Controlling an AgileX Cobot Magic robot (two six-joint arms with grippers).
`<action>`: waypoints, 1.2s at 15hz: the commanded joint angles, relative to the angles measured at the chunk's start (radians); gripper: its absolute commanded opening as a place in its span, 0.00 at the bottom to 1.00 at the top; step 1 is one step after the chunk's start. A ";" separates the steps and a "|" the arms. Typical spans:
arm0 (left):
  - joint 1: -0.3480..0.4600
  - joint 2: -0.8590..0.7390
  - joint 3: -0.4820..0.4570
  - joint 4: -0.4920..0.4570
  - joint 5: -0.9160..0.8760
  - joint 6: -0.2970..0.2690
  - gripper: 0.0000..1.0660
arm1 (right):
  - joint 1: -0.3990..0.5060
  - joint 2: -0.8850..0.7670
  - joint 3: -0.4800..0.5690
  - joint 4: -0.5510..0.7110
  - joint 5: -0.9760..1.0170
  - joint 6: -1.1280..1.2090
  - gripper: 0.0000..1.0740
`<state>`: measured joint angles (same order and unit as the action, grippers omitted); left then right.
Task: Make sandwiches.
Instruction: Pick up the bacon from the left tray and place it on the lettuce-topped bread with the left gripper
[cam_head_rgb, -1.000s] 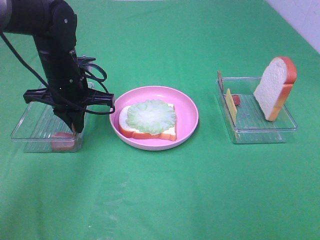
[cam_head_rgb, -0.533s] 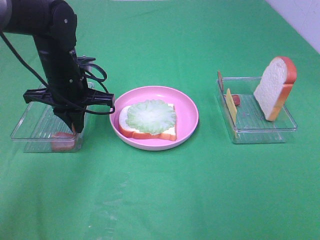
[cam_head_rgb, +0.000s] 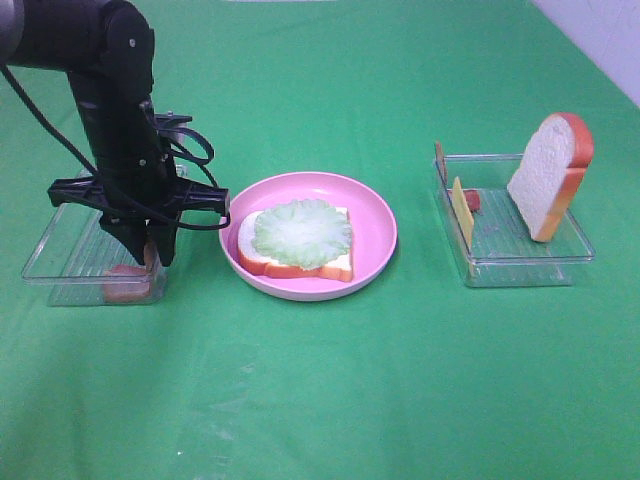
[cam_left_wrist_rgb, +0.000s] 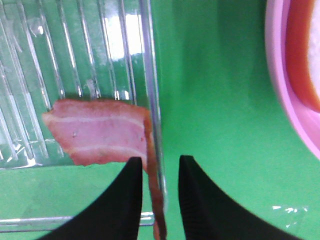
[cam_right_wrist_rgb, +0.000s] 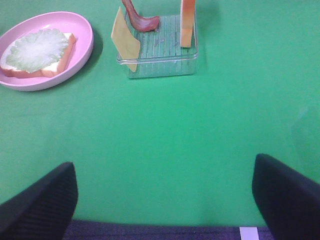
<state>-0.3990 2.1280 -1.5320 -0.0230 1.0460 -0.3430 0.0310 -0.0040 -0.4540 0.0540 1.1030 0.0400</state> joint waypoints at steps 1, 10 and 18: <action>-0.001 -0.024 0.005 -0.002 0.000 0.001 0.23 | 0.000 -0.027 0.002 -0.004 -0.004 -0.004 0.85; -0.001 -0.032 0.005 0.007 -0.002 0.004 0.00 | 0.000 -0.027 0.002 -0.004 -0.004 -0.004 0.85; -0.053 -0.258 -0.035 -0.103 0.003 0.115 0.00 | 0.000 -0.027 0.002 -0.004 -0.004 -0.004 0.85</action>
<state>-0.4450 1.8810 -1.5670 -0.1150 1.0500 -0.2400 0.0310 -0.0040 -0.4540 0.0540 1.1030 0.0400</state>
